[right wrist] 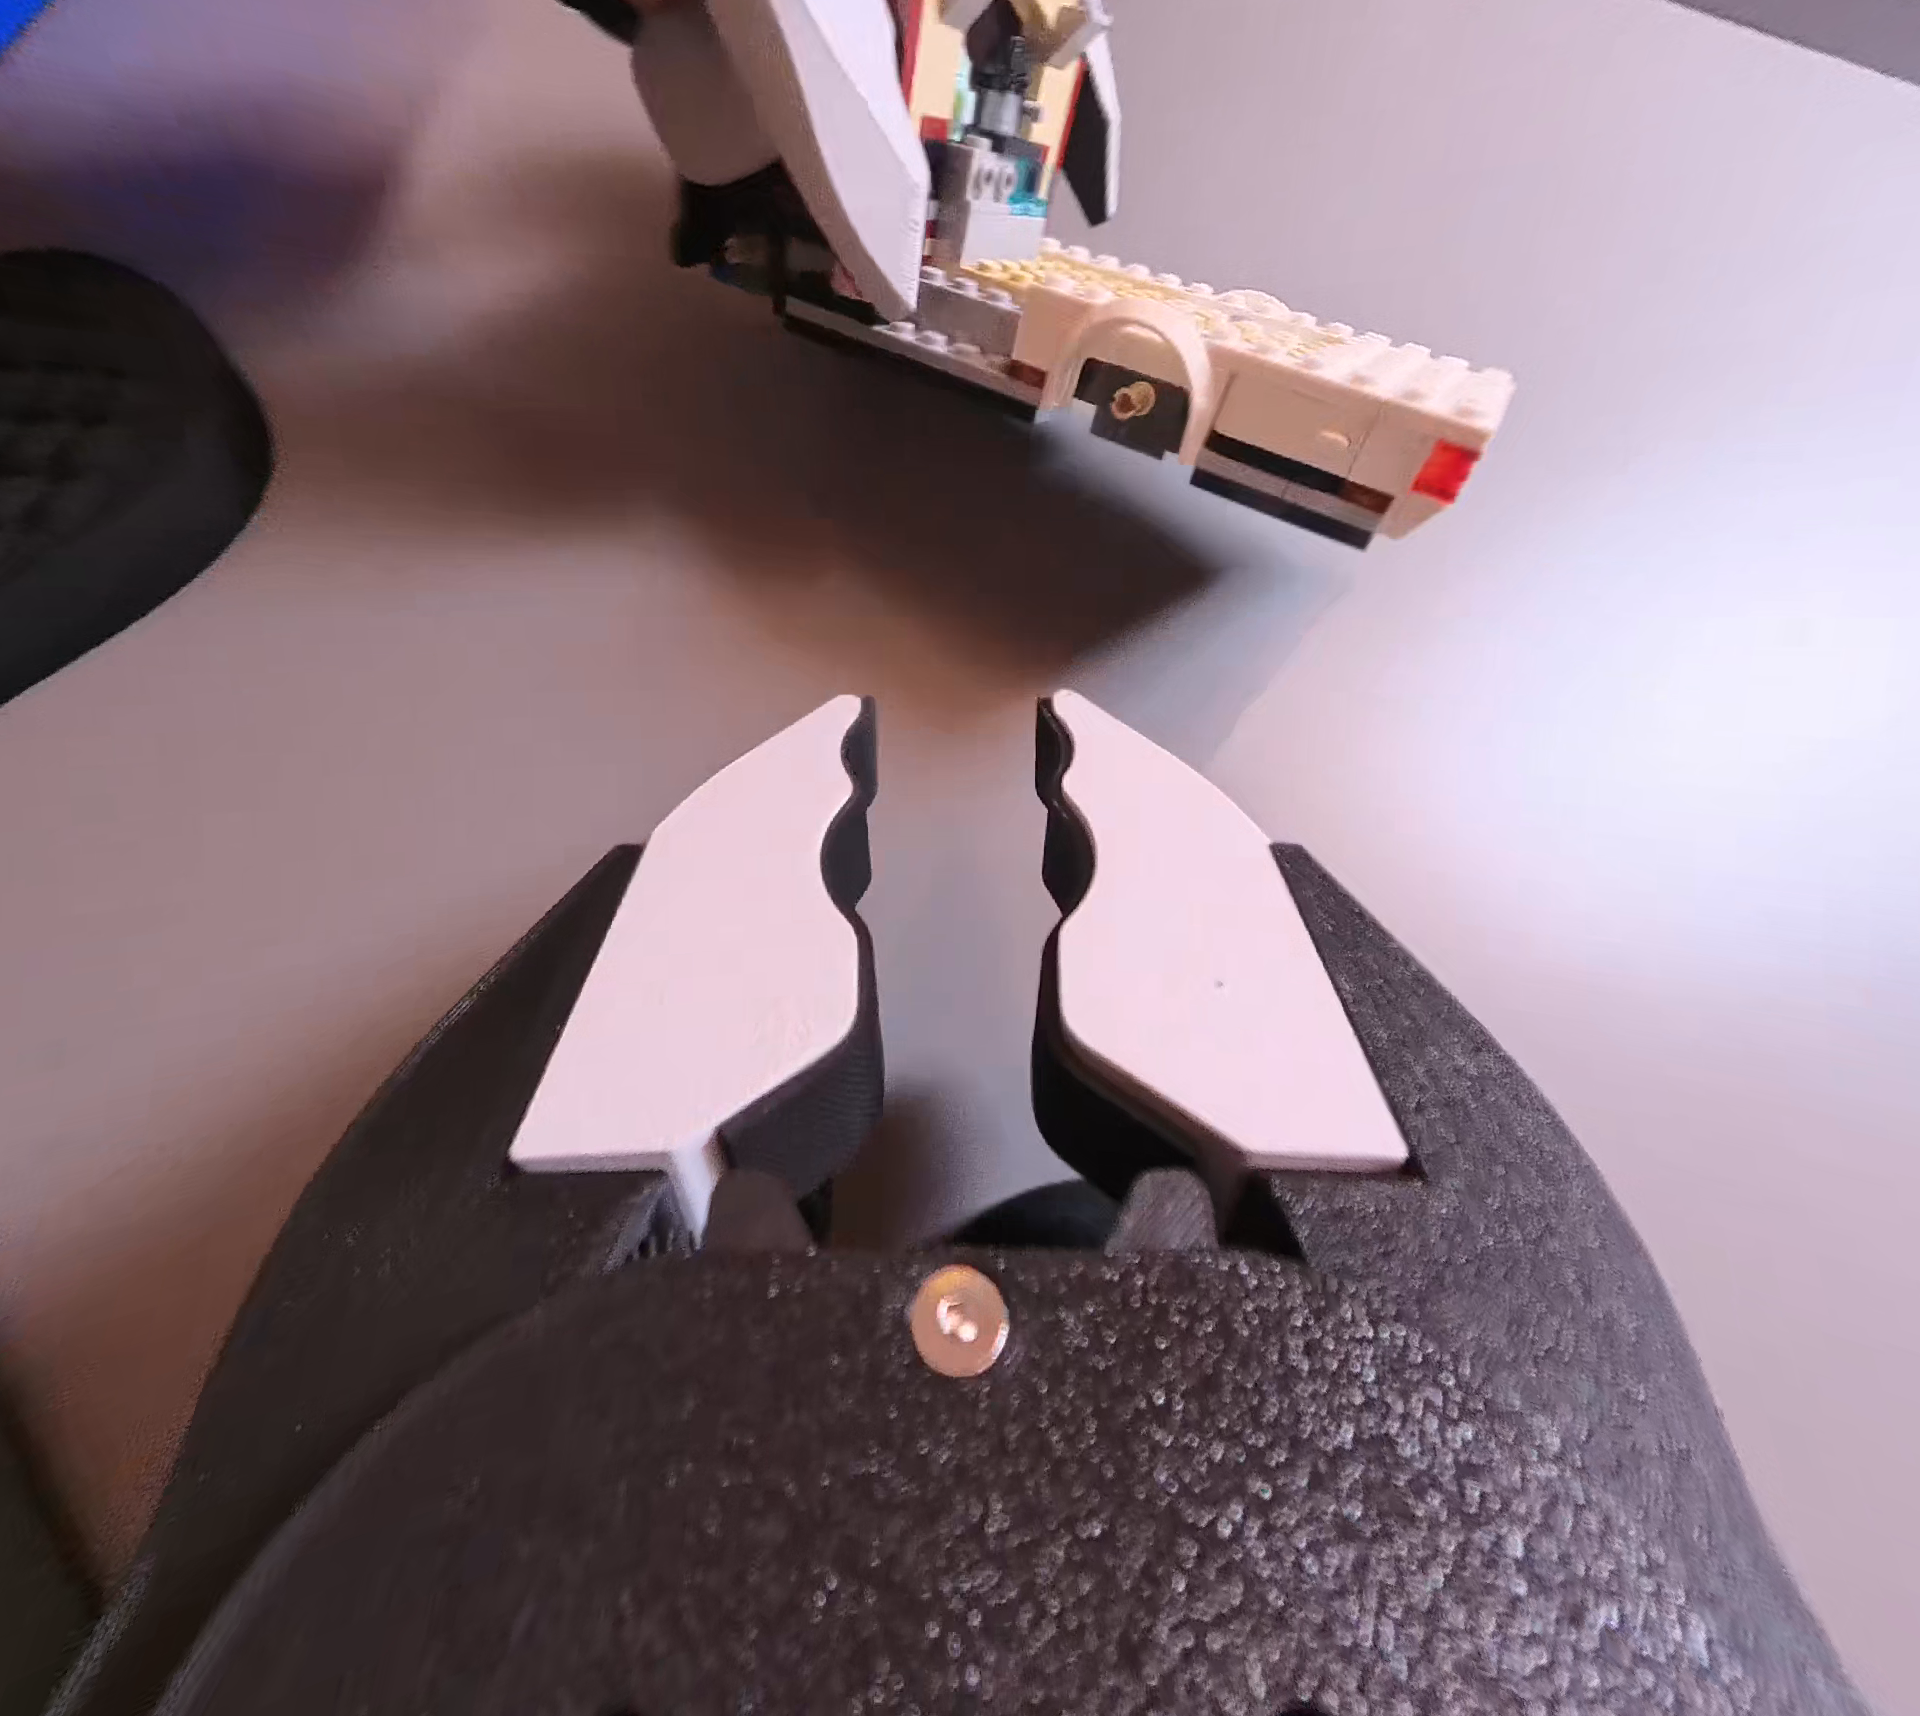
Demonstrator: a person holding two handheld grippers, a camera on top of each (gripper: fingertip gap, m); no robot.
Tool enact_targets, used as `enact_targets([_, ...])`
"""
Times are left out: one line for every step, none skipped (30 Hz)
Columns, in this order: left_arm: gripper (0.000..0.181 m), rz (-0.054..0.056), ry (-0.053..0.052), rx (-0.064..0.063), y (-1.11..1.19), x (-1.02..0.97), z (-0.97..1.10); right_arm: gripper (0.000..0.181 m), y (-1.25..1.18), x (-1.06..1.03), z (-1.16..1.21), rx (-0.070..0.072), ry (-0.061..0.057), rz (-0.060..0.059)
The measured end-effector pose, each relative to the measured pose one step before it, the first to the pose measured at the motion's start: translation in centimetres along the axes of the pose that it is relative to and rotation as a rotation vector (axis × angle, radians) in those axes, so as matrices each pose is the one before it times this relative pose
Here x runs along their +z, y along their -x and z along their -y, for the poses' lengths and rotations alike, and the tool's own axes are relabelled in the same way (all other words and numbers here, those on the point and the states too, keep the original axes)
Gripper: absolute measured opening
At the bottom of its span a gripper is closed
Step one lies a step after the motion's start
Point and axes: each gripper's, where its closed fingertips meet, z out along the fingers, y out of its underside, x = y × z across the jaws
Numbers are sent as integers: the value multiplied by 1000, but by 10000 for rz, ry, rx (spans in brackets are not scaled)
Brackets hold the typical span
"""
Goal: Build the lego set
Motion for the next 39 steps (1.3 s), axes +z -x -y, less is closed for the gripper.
enact_targets([84,-97,-252,-275,57,-87,252,28,-428,247,273,5,10,-327])
enact_targets([84,-119,-224,-234,-41,-70,228,26,-360,226,266,-27,30,-271])
enact_targets([84,-113,-206,-231,-104,-32,239,25,-371,248,200,-48,76,-261])
enact_targets([85,-94,-225,-220,-159,-4,304,22,-399,256,169,-77,117,-269])
enact_targets([85,-120,-225,-198,-258,34,335,19,-408,298,107,-125,173,-258])
enact_targets([84,-130,-231,-154,-326,56,361,15,-467,322,54,-157,226,-292])
enact_targets([84,-96,-227,-152,-316,69,387,12,-490,313,78,-166,230,-314])
enact_targets([84,-66,-228,-110,-286,108,388,7,-324,249,161,-132,186,-221])
enact_targets([84,-45,-213,-89,-266,138,363,3,-179,183,274,-86,125,-142])
enact_targets([84,-15,-161,-85,-232,158,270,0,-181,129,319,-77,80,-155])
enact_targets([84,46,-110,-20,-167,165,181,0,-201,111,292,-80,81,-165])
enact_targets([84,80,-96,-12,-116,167,144,0,-208,122,232,-64,93,-147])
enact_targets([84,40,-102,-15,-159,142,139,0,-207,127,165,-57,106,-125])
enact_targets([84,11,-108,-39,-194,107,136,0,-209,120,98,-57,108,-112])
enact_targets([84,30,-99,-48,-190,70,133,0,-230,127,49,-47,91,-113])
enact_targets([84,43,-81,-15,-189,31,105,0,-259,111,26,-26,60,-127])
enact_targets([84,112,-52,-12,-74,-28,74,0,-257,89,3,2,30,-113])
enact_targets([84,160,-34,2,39,-55,59,0,-166,79,-32,27,31,-47])
enact_targets([84,120,-39,35,34,-72,44,0,-115,64,-43,39,20,-11])
enact_targets([84,93,-48,25,31,-79,49,0,-126,44,-30,18,13,-36])
enact_targets([84,98,-64,67,36,-91,60,0,-116,29,-45,-14,22,-49])
enact_targets([84,143,-42,107,68,-95,31,0,-85,17,-18,-9,11,-34])
enact_targets([84,192,-11,195,82,-96,17,0,-53,1,-4,6,2,-9])
enact_targets([84,129,-5,143,-16,-115,18,0,-38,0,-6,8,4,1])
enact_targets([84,164,-22,106,41,-120,59,0,-41,3,-3,12,-2,3])
enact_targets([84,277,-29,228,148,-119,83,0,-43,10,21,18,-11,5])
enact_targets([84,313,-6,291,158,-120,62,0,-25,1,22,18,-17,5])
enact_targets([84,226,-15,237,60,-130,76,0,-48,4,18,10,-13,1])
enact_targets([84,145,-42,176,-42,-119,97,0,-44,-2,10,6,-3,0])
enact_targets([84,151,-24,205,-39,-117,96,0,-32,2,13,14,-10,11])
enact_targets([84,134,4,222,-59,-110,47,0,3,-13,20,21,-19,31])
enact_targets([84,64,-1,163,-123,-86,48,0,-1,-11,23,11,-9,23])
enact_targets([84,109,-11,168,-75,-85,48,0,-50,-24,-3,-9,1,-19])
enact_targets([84,189,5,268,4,-85,44,0,-59,-29,3,-13,10,-25])
enact_targets([84,254,6,330,59,-90,31,0,-39,-38,-22,0,18,3])
enact_targets([84,233,7,331,38,-97,39,0,-65,-47,-8,16,6,-1])
enact_targets([84,180,-13,272,-10,-114,59,0,-102,-60,-11,14,1,-17])
enact_targets([84,219,-34,301,29,-130,83,0,-112,-64,-22,9,6,-14])
enact_targets([84,219,-18,302,15,-160,81,0,-123,-60,-27,14,7,-9])
